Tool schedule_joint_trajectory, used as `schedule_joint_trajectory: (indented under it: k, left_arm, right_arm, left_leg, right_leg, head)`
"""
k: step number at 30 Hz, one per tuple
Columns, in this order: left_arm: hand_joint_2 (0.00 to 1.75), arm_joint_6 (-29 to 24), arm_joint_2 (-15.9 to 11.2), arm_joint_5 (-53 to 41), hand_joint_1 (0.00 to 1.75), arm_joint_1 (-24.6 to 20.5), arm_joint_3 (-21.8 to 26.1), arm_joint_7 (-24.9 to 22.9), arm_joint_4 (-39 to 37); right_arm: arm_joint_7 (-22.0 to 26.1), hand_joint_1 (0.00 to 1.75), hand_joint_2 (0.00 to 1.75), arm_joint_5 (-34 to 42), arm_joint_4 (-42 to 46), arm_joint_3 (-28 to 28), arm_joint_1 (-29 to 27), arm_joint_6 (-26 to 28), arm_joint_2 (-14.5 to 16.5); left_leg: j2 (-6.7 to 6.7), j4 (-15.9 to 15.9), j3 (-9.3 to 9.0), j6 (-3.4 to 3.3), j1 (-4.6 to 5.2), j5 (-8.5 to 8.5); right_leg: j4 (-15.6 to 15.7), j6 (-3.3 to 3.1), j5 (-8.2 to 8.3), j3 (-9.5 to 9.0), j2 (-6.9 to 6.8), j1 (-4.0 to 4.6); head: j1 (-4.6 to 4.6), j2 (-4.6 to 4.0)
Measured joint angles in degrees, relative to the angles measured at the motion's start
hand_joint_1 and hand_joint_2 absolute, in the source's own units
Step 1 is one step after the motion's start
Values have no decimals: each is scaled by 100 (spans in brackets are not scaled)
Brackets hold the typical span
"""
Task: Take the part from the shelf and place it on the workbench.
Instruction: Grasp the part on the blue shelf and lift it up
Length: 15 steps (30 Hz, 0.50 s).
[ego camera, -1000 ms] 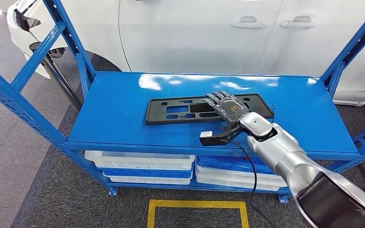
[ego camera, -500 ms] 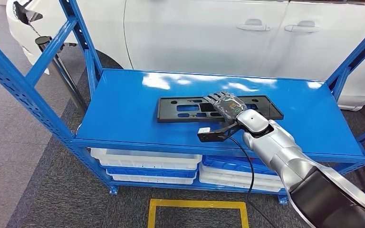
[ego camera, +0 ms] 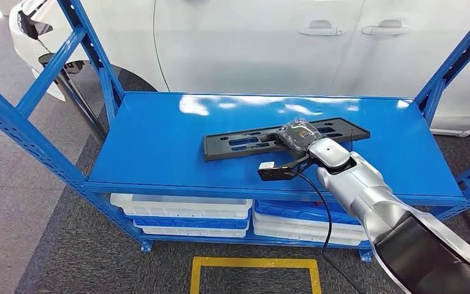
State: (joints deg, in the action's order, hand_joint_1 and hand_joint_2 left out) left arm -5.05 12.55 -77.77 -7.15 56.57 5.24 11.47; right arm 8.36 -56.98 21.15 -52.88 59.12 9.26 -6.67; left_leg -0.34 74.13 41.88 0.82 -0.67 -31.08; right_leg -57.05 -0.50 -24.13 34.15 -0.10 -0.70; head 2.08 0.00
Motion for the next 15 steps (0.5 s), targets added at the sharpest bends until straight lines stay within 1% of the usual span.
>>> schedule_joint_trajectory:
  k: [1, 2, 3, 4, 5, 7, 8, 9, 10, 11, 13, 14, 15]
  left_arm:
    - [0, -1, -1, -2, 0, 0, 0, 4, 0]
    - [0, -1, -3, -4, 0, -2, 0, 8, 0]
    - [0, -1, -3, -4, 0, -5, 0, 12, -1]
    - [0, -1, -3, -4, 0, -8, 0, 15, -1]
    - [0, -1, -4, -4, 0, -8, 0, 18, -1]
    - [0, 0, -4, -2, 0, -3, 0, 21, -1]
    - [0, 1, -5, 0, 0, 0, 0, 22, -2]
    - [0, 2, -5, 2, 0, -2, 0, 25, -1]
    - [0, 3, -6, 4, 0, -6, 0, 29, -1]
    - [0, 6, -7, 5, 0, -10, 0, 34, -1]
    - [0, 10, -8, 10, 0, -11, 0, 44, -1]
    - [0, 13, -8, 15, 0, -6, 0, 49, -1]
    - [0, 13, -9, 22, 0, -1, 1, 53, -1]
  right_arm:
    - [22, 175, 175, 7, -1, 10, -4, 18, -1]
    - [46, 175, 175, 16, -2, 25, -4, 39, -2]
    - [70, 175, 175, 32, -2, 44, -4, 62, -4]
    - [97, 175, 175, 55, -2, 69, -5, 84, -9]
    - [136, 175, 175, 89, -2, 99, -7, 100, -13]
    - [289, 175, 175, 210, 2, 175, -13, 134, -21]
    - [405, 175, 175, 291, 14, 226, -17, 146, -28]
    - [527, 175, 175, 376, 34, 282, -19, 152, -40]
    - [651, 175, 175, 465, 73, 348, -16, 151, -50]
    - [762, 175, 175, 554, 127, 420, -12, 140, -62]
    - [984, 175, 175, 779, 280, 565, -4, 32, -83]
    - [1100, 175, 175, 929, 382, 641, -3, -73, -103]
    - [1219, 174, 175, 1119, 517, 723, 0, -217, -129]
  left_leg:
    - [1, -260, -121, -1, -9, 178]
    - [2, -663, -311, -8, -17, 391]
    - [3, -1063, -507, -19, -14, 539]
    - [2, -1363, -647, -41, -11, 634]
    - [-1, -1522, -716, -66, -5, 660]
    - [-6, -1570, -719, -137, 11, 651]
    - [-4, -1587, -724, -174, 9, 665]
    - [-2, -1607, -730, -208, 7, 679]
    - [1, -1627, -736, -239, -2, 694]
    - [6, -1637, -738, -260, -5, 701]
    - [10, -1636, -733, -285, 1, 700]
    - [8, -1631, -732, -289, 4, 698]
    - [2, -1623, -733, -289, 5, 694]
  right_leg:
    - [-7, 10, -7, -8, 4, -3]
    - [-18, 27, -20, -15, 7, -6]
    - [-35, 50, -34, -13, 10, 4]
    - [-50, 78, -42, -3, 12, 14]
    - [-61, 106, -46, 11, 13, 27]
    - [-60, 169, -35, 28, 14, 28]
    - [-81, 201, -52, 36, 13, 15]
    - [-155, 232, -107, 68, 11, 2]
    - [-334, 259, -223, 149, 11, -6]
    - [-651, 281, -401, 293, 10, -13]
    - [-1445, 315, -757, 663, 10, -14]
    - [-1716, 323, -827, 795, 9, -15]
    - [-1760, 321, -775, 821, 9, -16]
  head:
    - [0, 0]
    - [0, 0]
    - [0, 0]
    - [-1, 0]
    - [-1, 0]
    - [-2, 0]
    - [-2, 0]
    - [-2, 0]
    - [-2, 0]
    - [-2, 0]
    - [-2, 0]
    - [-2, 0]
    - [-2, 0]
